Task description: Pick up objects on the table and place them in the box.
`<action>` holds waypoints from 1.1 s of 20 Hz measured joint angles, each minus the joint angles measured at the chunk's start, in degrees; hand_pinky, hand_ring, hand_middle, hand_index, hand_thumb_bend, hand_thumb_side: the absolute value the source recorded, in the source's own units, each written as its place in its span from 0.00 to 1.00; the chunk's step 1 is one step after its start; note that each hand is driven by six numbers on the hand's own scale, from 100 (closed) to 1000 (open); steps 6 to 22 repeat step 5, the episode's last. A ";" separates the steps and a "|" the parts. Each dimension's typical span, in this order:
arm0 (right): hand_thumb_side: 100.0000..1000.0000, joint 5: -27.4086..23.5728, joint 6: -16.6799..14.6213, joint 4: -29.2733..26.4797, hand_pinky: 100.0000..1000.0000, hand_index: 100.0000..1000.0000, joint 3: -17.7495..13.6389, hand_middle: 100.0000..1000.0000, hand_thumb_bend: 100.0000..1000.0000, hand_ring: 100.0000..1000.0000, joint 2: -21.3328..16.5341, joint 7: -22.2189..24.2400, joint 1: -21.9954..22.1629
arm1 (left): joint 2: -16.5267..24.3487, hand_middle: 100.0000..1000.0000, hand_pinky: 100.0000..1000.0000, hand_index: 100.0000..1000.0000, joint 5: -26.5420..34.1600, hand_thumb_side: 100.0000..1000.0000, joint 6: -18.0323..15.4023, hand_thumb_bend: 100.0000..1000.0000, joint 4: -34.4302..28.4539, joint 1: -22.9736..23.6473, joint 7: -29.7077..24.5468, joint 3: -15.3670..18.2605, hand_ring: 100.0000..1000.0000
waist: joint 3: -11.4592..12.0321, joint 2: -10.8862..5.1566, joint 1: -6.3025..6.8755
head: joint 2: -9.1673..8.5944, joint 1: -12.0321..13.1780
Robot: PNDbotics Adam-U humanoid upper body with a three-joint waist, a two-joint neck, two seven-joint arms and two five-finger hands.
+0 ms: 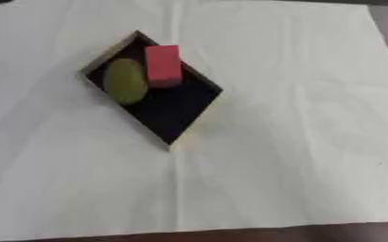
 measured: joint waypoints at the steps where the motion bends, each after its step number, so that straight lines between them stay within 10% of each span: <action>1: 0.41 -0.11 -0.55 0.00 1.00 0.73 0.00 0.61 0.00 1.00 0.00 -0.52 0.09 | -0.10 0.70 0.67 0.80 0.88 0.44 -0.59 0.00 -1.42 0.91 0.86 0.79 0.71 | 0.13 0.00 0.00 | 0.00 -0.02; 22: 0.38 -0.93 -3.15 0.00 1.00 0.73 -0.06 0.62 0.00 0.98 0.00 -2.53 0.14 | -0.44 0.70 0.67 0.81 4.23 0.43 -3.54 0.00 -5.23 5.77 4.20 3.02 0.71 | 0.16 0.00 -0.48 | -0.08 0.01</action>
